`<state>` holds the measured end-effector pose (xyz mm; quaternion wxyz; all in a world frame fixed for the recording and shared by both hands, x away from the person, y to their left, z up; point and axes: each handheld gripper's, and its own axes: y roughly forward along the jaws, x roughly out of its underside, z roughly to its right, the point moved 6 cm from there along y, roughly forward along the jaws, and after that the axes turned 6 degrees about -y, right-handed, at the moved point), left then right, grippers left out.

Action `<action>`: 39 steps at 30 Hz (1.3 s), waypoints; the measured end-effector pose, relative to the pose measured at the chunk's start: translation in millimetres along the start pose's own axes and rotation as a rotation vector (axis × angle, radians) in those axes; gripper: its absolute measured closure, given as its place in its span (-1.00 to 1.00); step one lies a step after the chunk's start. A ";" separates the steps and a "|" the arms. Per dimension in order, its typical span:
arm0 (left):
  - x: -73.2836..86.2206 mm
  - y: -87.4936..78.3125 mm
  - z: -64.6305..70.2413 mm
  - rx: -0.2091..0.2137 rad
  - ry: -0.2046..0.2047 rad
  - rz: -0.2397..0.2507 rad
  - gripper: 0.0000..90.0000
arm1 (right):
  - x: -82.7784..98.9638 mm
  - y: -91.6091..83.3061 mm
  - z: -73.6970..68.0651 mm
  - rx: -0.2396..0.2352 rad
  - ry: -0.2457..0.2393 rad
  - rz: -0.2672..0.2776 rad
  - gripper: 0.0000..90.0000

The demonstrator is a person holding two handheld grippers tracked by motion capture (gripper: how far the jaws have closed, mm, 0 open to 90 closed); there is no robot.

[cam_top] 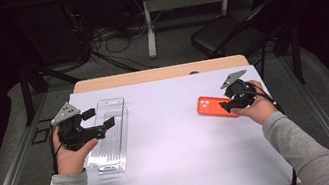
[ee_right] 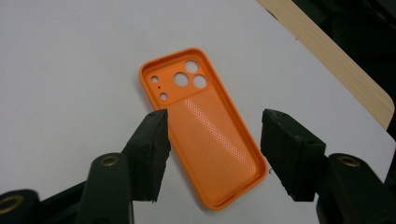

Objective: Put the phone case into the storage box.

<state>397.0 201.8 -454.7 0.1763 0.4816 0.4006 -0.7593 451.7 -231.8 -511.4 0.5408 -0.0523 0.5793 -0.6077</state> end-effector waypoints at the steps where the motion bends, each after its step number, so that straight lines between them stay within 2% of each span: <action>1: 0.1 0.2 0.0 -0.001 0.001 -0.001 -0.66 | 0.7 1.6 0.5 -0.002 -0.005 -0.006 -0.03; 4: 0.3 0.3 -0.4 -0.003 0.002 -0.002 -0.66 | 0.8 4.9 0.7 0.000 -0.029 -0.041 -0.03; 6: 0.4 0.2 -0.8 -0.005 0.003 -0.004 -0.66 | -3.1 6.6 -0.7 -0.031 -0.033 -0.043 0.04; 7: 0.5 0.2 -1.0 -0.004 0.002 -0.004 -0.66 | -3.9 6.0 -0.5 -0.037 -0.042 -0.061 0.04; 9: 0.6 0.3 -1.0 -0.004 0.002 -0.004 -0.66 | -5.2 7.2 -0.4 -0.038 -0.046 -0.063 0.04; 11: 0.8 0.3 -1.0 -0.004 0.002 -0.005 -0.66 | -6.9 8.2 0.6 -0.035 -0.063 -0.096 0.04; 15: 1.1 0.7 -0.7 -0.002 0.005 -0.007 -0.66 | -11.3 12.0 1.6 -0.050 -0.065 -0.119 0.05; 17: 1.2 0.6 -1.1 -0.003 0.003 -0.008 -0.66 | -12.2 13.8 1.5 -0.054 -0.070 -0.148 0.06; 19: 1.3 0.4 -1.6 -0.005 0.001 -0.009 -0.66 | -14.2 16.5 2.4 -0.051 -0.086 -0.155 0.10; 20: 1.3 0.5 -1.8 -0.004 -0.002 -0.006 -0.66 | -14.3 17.1 1.6 -0.054 -0.075 -0.169 0.11; 21: 1.4 0.4 -2.1 -0.004 -0.001 -0.006 -0.66 | -15.4 19.6 1.4 -0.059 -0.078 -0.155 0.12; 23: 1.5 0.4 -2.6 -0.005 -0.002 -0.006 -0.66 | -15.2 21.0 0.6 -0.058 -0.085 -0.192 0.13; 26: 1.6 0.4 -3.1 -0.005 -0.002 -0.005 -0.66 | -16.5 25.8 -0.3 -0.075 -0.105 -0.194 0.18; 33: 1.9 -0.4 -4.4 -0.007 -0.003 -0.007 -0.66 | -15.8 31.8 -4.9 -0.081 -0.151 -0.212 0.28; 35: 1.8 -0.4 -4.7 -0.007 -0.005 -0.004 -0.66 | -13.7 33.7 -6.5 -0.081 -0.155 -0.226 0.30; 39: 2.0 -0.4 -5.1 -0.007 -0.007 -0.006 -0.66 | -12.0 37.4 -9.0 -0.096 -0.159 -0.220 0.31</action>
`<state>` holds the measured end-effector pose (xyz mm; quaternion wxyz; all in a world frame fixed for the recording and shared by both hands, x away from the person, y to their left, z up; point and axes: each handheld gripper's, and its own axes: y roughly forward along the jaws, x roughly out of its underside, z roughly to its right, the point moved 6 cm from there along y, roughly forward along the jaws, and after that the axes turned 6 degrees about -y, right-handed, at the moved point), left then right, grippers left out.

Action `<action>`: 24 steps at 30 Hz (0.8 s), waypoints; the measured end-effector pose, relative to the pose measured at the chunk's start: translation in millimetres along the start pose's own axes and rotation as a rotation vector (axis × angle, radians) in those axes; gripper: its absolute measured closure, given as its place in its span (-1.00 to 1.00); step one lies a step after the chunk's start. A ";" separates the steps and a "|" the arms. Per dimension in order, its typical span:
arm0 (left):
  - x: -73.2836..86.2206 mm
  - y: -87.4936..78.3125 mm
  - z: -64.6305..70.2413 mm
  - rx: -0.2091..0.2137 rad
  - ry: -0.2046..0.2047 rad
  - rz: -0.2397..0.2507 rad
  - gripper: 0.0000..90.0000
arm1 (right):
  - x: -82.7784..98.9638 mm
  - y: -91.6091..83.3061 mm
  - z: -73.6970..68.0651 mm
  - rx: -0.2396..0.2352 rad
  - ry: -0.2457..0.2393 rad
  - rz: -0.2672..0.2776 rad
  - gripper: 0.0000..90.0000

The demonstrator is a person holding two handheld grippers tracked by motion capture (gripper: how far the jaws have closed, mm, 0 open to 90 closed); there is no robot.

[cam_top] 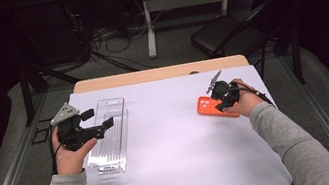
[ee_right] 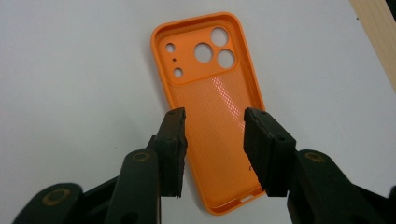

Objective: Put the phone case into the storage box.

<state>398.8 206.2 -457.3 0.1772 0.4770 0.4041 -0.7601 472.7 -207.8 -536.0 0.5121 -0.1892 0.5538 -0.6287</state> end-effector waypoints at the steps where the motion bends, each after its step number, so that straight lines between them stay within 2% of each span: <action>1: 0.1 0.1 -0.1 -0.001 -0.001 0.000 -0.66 | 0.0 0.4 -1.0 -0.003 0.010 -0.001 0.31; 9: 0.8 0.8 -0.6 0.001 -0.004 -0.003 -0.66 | 2.0 3.0 -3.7 -0.024 0.003 -0.022 0.38; 13: 1.1 0.8 -1.1 0.001 -0.006 -0.002 -0.66 | 4.9 6.3 -5.8 -0.018 -0.021 -0.040 0.39; 14: 1.2 0.8 -1.3 0.000 -0.006 -0.002 -0.66 | 5.7 7.1 -5.5 -0.010 -0.043 -0.045 0.39; 24: 2.3 2.2 -2.0 -0.001 -0.008 -0.007 -0.66 | 9.3 10.1 -9.4 -0.036 -0.063 -0.076 0.52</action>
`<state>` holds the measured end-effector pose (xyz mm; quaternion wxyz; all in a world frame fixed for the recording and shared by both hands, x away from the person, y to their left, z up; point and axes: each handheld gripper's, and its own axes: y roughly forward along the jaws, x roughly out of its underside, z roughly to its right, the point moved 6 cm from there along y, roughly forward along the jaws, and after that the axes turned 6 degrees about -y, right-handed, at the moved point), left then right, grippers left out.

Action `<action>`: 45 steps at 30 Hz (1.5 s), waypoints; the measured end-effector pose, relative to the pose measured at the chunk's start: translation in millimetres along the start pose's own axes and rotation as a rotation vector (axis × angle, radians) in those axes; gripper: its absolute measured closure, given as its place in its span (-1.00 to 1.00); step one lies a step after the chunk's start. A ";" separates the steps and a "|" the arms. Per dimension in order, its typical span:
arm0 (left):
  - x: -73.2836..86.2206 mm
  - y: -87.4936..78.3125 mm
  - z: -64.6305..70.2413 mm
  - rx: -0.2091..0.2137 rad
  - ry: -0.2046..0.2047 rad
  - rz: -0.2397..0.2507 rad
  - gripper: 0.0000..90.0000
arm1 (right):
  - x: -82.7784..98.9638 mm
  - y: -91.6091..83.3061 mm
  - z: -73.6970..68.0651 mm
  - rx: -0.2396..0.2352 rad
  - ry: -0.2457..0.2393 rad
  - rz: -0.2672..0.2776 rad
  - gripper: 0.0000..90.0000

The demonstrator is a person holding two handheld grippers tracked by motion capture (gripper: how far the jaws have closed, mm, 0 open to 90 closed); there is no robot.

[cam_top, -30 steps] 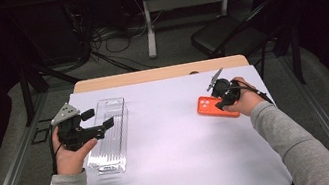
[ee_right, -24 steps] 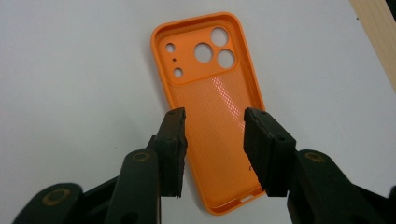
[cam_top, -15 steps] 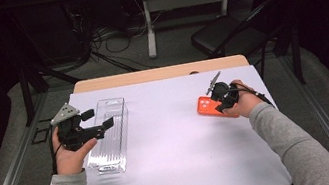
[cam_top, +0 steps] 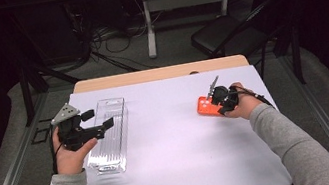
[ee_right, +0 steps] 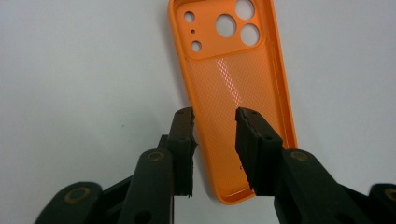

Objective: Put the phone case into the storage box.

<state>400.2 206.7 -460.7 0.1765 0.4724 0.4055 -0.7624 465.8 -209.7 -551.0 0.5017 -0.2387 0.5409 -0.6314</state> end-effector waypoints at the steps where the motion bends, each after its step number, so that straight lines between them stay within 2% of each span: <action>1: 0.1 0.0 0.0 0.000 0.000 -0.001 -0.66 | 0.1 -0.3 0.2 0.003 -0.013 -0.007 0.54; 6: 0.2 0.3 -0.1 0.001 -0.001 -0.001 -0.66 | 0.5 2.7 -1.8 0.000 -0.020 -0.002 0.57; 12: 0.6 1.0 -0.7 0.000 0.001 -0.003 -0.66 | 5.7 6.0 -1.3 0.000 -0.056 -0.061 0.61; 20: 0.9 1.4 -0.7 -0.001 0.000 -0.003 -0.66 | 10.8 14.3 1.5 0.009 -0.093 -0.072 0.64; 26: 1.0 1.3 -1.5 -0.003 0.001 -0.002 -0.66 | 12.7 18.7 0.6 -0.003 -0.103 -0.082 0.66; 28: 1.1 1.3 -1.4 -0.004 -0.002 -0.003 -0.66 | 11.9 22.7 0.0 0.004 -0.102 -0.048 0.67; 30: 1.3 1.4 -1.3 -0.004 -0.003 -0.003 -0.66 | 12.9 20.5 0.1 -0.002 -0.106 -0.088 0.69; 35: 1.6 1.9 -1.4 -0.004 -0.002 -0.004 -0.66 | 12.8 23.1 -1.3 -0.012 -0.107 -0.089 0.75; 39: 2.1 2.8 -1.6 -0.004 -0.003 -0.006 -0.66 | 13.4 27.7 -3.5 -0.020 -0.099 -0.068 0.79; 41: 2.2 3.0 -1.8 -0.005 -0.003 -0.006 -0.66 | 15.7 27.2 -3.1 -0.025 -0.110 -0.101 0.80; 42: 2.3 3.1 -1.8 -0.005 -0.003 -0.006 -0.66 | 14.8 31.4 -4.0 -0.019 -0.098 -0.051 0.80; 43: 2.3 3.2 -1.9 -0.005 -0.004 -0.006 -0.66 | 16.3 29.5 -4.1 -0.026 -0.096 -0.082 0.81; 45: 2.4 3.4 -2.0 -0.006 -0.004 -0.007 -0.66 | 16.8 30.2 -4.2 -0.026 -0.099 -0.079 0.83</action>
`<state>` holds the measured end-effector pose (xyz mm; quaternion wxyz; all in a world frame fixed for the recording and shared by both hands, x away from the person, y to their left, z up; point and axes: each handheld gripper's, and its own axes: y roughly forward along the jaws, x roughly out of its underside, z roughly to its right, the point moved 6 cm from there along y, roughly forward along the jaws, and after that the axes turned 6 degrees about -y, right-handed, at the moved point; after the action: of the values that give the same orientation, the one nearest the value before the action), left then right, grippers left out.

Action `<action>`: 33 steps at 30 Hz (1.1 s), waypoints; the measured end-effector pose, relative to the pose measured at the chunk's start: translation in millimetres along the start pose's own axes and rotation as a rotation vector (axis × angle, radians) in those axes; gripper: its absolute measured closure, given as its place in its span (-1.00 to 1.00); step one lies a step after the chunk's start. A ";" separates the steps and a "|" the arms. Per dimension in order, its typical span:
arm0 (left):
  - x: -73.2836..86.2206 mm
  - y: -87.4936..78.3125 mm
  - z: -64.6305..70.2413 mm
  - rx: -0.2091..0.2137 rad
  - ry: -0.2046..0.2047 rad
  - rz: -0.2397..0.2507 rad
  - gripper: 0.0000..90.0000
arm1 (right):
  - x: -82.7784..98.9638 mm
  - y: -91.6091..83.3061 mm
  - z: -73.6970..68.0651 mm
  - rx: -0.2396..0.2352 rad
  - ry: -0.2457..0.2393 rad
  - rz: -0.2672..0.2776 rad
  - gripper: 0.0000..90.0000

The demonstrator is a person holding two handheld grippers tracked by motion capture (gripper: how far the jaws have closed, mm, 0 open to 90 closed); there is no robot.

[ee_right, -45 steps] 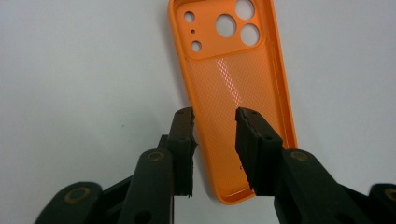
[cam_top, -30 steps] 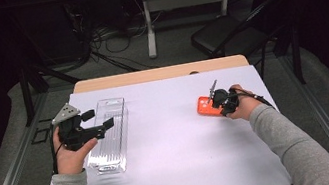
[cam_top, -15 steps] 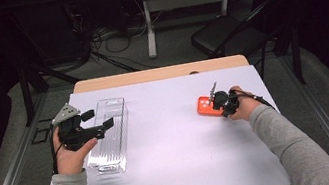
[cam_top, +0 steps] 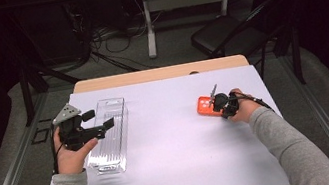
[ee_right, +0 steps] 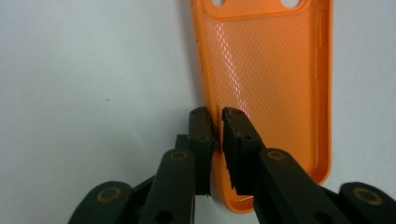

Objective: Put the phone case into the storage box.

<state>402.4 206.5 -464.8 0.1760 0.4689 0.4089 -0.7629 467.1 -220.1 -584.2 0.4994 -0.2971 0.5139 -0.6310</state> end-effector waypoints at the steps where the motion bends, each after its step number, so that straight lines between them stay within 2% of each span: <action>1: 0.0 0.1 -0.1 0.000 0.000 0.000 -0.66 | 0.2 0.1 -0.5 -0.004 0.002 -0.002 0.85; 16: 0.6 0.7 -0.8 -0.002 -0.006 0.000 -0.66 | 0.6 0.6 -1.3 -0.014 -0.024 -0.009 0.88; 18: 0.6 0.9 -0.9 -0.002 -0.007 0.001 -0.66 | 0.1 2.2 -0.4 -0.006 -0.036 0.016 0.89; 21: 0.7 1.1 -1.2 -0.003 -0.006 -0.001 -0.66 | 0.9 0.7 -0.2 -0.006 -0.048 -0.003 0.90; 24: 0.7 1.1 -1.5 -0.003 -0.007 -0.001 -0.66 | -0.5 4.4 -0.4 0.006 -0.043 0.050 0.90; 28: 0.9 1.6 -1.4 -0.003 -0.007 -0.002 -0.66 | 1.6 0.1 -0.7 -0.010 -0.052 -0.004 0.91; 33: 0.9 1.7 -1.2 -0.002 -0.007 -0.002 -0.66 | 0.7 2.0 -0.7 -0.004 -0.056 0.025 0.92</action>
<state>403.7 206.6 -466.7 0.1772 0.4656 0.4097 -0.7642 466.9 -220.5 -586.4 0.5211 -0.3092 0.5045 -0.6151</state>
